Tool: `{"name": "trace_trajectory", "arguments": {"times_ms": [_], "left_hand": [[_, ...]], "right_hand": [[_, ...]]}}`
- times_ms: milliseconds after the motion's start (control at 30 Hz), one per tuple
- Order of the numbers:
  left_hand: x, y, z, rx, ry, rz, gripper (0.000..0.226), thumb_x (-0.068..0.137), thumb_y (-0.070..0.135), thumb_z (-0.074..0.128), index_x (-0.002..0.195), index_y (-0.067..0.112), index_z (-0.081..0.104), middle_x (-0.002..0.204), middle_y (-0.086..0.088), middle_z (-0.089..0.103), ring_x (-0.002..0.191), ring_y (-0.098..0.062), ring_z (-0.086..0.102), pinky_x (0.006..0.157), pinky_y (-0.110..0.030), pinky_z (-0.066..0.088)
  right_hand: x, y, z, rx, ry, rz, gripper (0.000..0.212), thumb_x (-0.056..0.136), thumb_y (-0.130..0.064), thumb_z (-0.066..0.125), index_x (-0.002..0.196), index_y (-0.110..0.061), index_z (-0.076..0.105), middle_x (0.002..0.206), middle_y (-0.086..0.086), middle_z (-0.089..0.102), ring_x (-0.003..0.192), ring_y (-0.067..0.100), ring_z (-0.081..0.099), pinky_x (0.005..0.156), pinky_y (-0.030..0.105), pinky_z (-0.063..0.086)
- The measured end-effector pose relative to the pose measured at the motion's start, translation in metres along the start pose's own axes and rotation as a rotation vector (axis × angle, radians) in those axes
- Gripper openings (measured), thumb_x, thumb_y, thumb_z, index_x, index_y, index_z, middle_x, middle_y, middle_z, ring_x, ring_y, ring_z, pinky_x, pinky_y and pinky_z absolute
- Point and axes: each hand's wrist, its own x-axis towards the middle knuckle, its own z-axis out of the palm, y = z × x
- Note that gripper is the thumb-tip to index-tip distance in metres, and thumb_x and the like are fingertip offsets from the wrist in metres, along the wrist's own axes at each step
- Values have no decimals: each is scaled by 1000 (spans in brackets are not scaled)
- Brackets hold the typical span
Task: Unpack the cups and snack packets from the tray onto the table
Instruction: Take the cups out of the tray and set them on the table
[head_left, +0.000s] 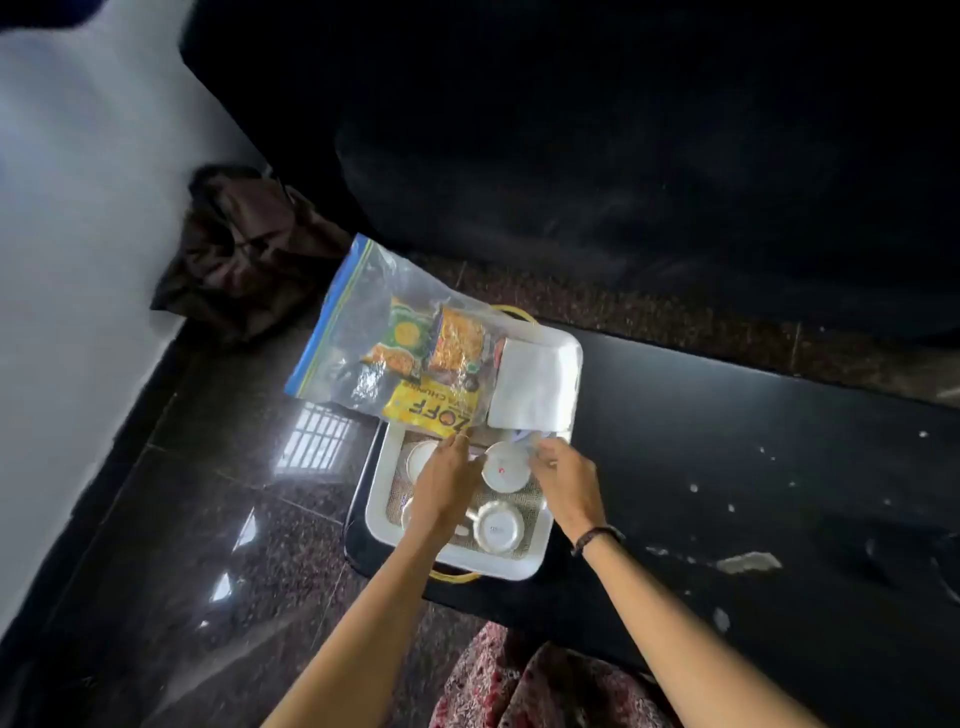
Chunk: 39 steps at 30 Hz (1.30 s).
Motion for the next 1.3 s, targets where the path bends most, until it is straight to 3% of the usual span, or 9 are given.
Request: {"name": "trace_trajectory", "arguments": {"times_ms": [100,233,367,600,700,833,967,1167,1300], "left_hand": [[21,-17,12,63,-155,59,65,88,23,63,143,8,32,135,-15,50,115,-29,53,90,-38,45],[38,-28,29,150,-273,162,73,81,28,70,141,7,34,144,-11,43,114,-31,54,92,-39,47],[47,-27,41,183,-261,198,79,78,33,73,142,9,34,138,-12,48,114,-29,55,86,-37,50],[41,-22,41,148,-233,203,71,80,33,70,140,12,38,137,-9,50,115,-28,54,87,-34,46],[31,-20,35,-40,-228,214,56,87,35,61,136,12,47,137,-6,52,117,-24,55,92,-31,43],[15,-7,33,-361,-95,170,35,92,30,57,123,14,61,125,2,61,109,-10,58,84,-6,42],[5,27,48,-544,-97,77,35,93,20,55,126,9,57,131,-3,58,117,-17,57,99,-33,46],[0,75,78,-833,-310,-58,22,94,15,52,106,4,67,88,-2,70,77,-7,68,69,-17,53],[0,89,96,-850,-405,-14,12,88,10,62,99,7,66,81,3,73,79,-6,70,71,-16,55]], "right_hand": [[23,7,19,147,54,278,39,82,-44,62,104,-11,63,110,12,67,87,23,59,68,26,43],[42,7,32,139,-25,447,63,76,-63,56,102,-6,63,99,14,67,81,30,68,72,37,57],[49,6,41,413,-92,585,53,72,-62,63,88,-12,59,77,2,55,62,19,62,63,42,61],[54,5,34,602,-208,728,58,76,-42,68,118,-5,55,109,19,58,104,35,61,81,47,57],[42,12,19,640,-219,634,57,75,-38,70,118,-3,56,110,21,61,104,33,63,81,44,58],[20,26,-12,779,-226,467,58,81,-30,69,122,6,50,108,21,61,98,27,64,76,38,57],[-1,43,-43,847,-135,368,50,80,-23,71,119,-10,43,104,5,60,88,14,65,67,26,58],[-21,88,-88,802,3,137,65,73,-13,76,128,-24,44,108,-10,62,94,-1,63,71,14,53],[-24,118,-115,721,-30,4,79,66,-8,81,131,-31,43,121,-12,55,106,0,59,73,11,52]]}}
